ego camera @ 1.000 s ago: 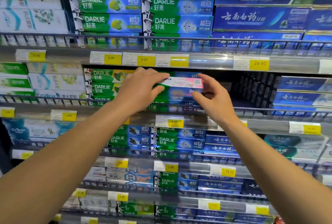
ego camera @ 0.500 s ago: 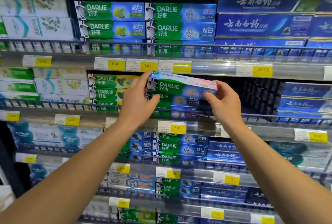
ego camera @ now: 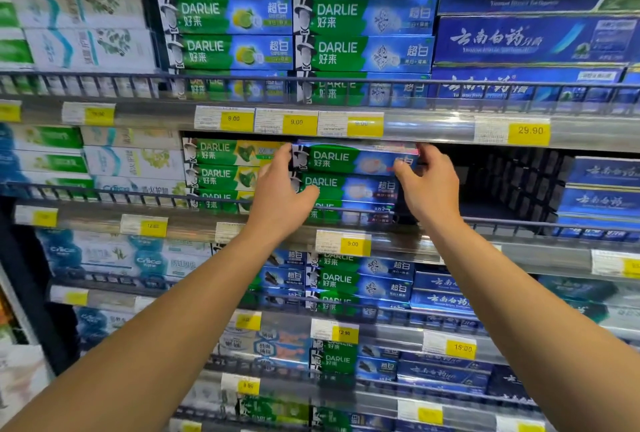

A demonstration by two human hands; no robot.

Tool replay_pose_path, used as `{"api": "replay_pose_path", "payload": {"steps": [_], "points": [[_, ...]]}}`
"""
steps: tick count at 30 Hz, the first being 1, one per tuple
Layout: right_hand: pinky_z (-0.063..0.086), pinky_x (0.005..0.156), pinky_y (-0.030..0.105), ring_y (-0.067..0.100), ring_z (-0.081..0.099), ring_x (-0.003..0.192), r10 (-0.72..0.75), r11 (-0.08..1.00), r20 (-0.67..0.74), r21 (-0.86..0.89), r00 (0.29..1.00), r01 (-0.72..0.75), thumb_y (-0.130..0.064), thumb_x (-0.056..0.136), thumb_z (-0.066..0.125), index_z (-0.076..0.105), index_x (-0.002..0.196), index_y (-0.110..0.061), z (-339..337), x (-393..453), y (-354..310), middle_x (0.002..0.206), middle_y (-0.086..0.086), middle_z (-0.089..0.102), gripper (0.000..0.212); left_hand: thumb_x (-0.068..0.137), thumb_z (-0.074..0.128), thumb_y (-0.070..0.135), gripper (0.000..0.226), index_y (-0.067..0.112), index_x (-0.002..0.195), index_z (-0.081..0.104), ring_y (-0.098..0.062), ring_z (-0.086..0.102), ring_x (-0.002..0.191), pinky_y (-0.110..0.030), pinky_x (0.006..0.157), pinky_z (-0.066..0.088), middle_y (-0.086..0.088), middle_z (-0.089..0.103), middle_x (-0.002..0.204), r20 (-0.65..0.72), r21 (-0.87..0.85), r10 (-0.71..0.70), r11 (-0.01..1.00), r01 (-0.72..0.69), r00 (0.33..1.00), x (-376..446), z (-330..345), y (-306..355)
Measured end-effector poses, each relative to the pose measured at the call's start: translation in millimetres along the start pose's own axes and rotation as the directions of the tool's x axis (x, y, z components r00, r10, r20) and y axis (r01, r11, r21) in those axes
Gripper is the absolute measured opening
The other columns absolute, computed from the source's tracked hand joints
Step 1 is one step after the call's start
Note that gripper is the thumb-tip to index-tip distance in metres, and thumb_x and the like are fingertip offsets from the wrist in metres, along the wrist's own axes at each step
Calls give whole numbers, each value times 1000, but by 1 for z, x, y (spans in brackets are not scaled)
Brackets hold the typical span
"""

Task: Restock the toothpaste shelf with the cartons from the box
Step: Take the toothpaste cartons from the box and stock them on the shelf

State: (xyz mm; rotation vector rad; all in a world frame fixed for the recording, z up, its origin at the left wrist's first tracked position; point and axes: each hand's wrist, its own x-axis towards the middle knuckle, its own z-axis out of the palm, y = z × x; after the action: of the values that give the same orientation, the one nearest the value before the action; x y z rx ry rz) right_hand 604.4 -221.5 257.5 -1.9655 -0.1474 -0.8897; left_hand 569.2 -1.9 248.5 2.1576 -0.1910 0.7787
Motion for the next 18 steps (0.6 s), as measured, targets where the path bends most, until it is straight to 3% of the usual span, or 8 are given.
{"api": "replay_pose_path", "payload": {"steps": [4,7,12,15,18], "points": [[39,80,23,14,56,94,90,995,-23,44,996,-89,-32,85,67,53,126,-15,5,0,1,102,-2,61,47,87,60,32,78,17,151,17,-28,21,138,-43,111,23,-5,29,149,37,150,-28,988,22,999,5,2,-6],[40,75,24,13,57,88,146,985,-53,98,988,-140,-33,84,70,51,117,-13,7,-5,-1,94,-5,58,42,87,61,36,83,18,152,12,-30,19,138,-45,112,21,-5,26,150,38,210,-11,978,3,999,3,2,-10],[40,78,22,9,57,86,64,996,-52,58,997,-61,-27,87,63,58,112,-19,8,-19,2,100,-4,60,27,85,62,34,87,20,152,8,-29,18,141,-51,116,18,-1,25,155,53,215,23,976,-34,998,-4,3,-15],[43,82,26,13,57,87,16,1000,-39,6,999,-15,-20,85,58,61,116,-23,8,-24,5,105,-1,56,31,86,62,36,82,22,151,14,-29,15,139,-43,113,18,0,21,155,74,285,40,957,-60,996,-6,5,-17],[45,81,29,14,58,87,-13,1000,16,-18,1000,14,-22,81,57,62,119,-29,8,-27,7,102,-3,61,38,85,62,38,82,23,151,16,-29,12,139,-43,112,20,-1,16,156,76,308,13,951,-36,997,-6,6,-17]]}}
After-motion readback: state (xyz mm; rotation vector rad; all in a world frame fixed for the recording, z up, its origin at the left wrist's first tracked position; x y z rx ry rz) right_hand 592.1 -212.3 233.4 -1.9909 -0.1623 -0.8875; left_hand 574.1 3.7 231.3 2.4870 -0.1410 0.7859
